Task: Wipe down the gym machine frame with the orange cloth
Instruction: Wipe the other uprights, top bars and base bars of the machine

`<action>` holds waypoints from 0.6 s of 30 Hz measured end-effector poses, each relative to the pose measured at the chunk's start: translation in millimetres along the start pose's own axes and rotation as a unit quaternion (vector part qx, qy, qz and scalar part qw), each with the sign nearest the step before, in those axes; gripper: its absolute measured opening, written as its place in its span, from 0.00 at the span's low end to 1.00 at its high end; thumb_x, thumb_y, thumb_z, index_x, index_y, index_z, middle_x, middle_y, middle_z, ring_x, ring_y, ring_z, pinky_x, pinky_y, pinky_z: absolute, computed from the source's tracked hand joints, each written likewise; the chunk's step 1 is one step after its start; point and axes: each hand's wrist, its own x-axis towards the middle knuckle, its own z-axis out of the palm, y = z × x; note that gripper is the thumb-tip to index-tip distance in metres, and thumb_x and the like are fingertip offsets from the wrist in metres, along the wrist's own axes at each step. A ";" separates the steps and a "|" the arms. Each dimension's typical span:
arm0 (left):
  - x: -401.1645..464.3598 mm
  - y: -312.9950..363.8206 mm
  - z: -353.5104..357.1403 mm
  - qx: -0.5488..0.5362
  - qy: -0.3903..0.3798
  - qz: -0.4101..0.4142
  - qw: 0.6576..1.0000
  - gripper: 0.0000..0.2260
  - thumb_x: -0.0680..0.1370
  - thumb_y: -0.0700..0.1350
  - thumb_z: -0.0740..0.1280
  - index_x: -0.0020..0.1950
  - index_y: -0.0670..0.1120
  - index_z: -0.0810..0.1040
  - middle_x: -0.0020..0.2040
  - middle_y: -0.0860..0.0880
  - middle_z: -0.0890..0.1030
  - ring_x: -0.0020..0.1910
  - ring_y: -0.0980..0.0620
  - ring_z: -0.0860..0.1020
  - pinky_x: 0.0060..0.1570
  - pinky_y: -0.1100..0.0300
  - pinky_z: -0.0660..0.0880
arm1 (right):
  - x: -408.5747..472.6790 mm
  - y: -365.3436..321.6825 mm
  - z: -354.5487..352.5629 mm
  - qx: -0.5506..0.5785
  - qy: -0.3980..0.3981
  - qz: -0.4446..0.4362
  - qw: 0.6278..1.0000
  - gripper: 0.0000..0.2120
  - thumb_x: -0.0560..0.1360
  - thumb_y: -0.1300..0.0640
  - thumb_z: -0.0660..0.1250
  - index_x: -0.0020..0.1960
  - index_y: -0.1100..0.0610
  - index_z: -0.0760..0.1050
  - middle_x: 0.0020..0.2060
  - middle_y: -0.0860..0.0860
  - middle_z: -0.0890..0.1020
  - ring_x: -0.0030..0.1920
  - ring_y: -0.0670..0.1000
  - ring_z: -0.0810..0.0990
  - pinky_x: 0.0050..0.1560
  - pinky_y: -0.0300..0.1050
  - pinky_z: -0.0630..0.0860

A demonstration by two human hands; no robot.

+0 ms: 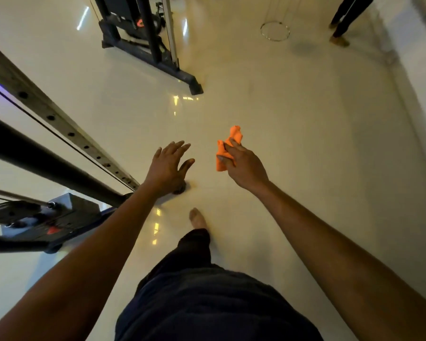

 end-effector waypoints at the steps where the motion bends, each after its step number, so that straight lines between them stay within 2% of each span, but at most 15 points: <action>1: 18.6 -5.2 -1.1 -0.002 0.003 -0.008 1.000 0.30 0.86 0.65 0.55 0.86 0.54 0.62 0.85 0.48 0.64 0.85 0.45 0.59 0.83 0.37 0.56 | 23.7 2.6 -1.9 0.000 -0.007 -0.003 1.000 0.22 0.87 0.42 0.65 0.80 0.42 0.73 0.84 0.48 0.68 0.74 0.59 0.77 0.62 0.56 0.80; 9: 157.5 -50.9 -32.0 -0.015 -0.003 -0.077 0.997 0.29 0.87 0.64 0.56 0.86 0.53 0.63 0.85 0.48 0.64 0.85 0.44 0.59 0.83 0.38 0.55 | 214.4 4.1 -19.0 -0.036 -0.054 -0.038 0.997 0.23 0.87 0.41 0.63 0.81 0.43 0.72 0.84 0.49 0.67 0.72 0.60 0.78 0.60 0.56 0.80; 18: 271.7 -132.1 -76.9 -0.020 0.027 -0.208 0.978 0.29 0.87 0.64 0.56 0.86 0.53 0.63 0.85 0.48 0.64 0.85 0.45 0.59 0.83 0.38 0.55 | 435.6 -26.2 11.9 -0.019 -0.167 -0.148 0.975 0.25 0.88 0.42 0.63 0.83 0.44 0.69 0.85 0.50 0.66 0.77 0.61 0.74 0.69 0.58 0.77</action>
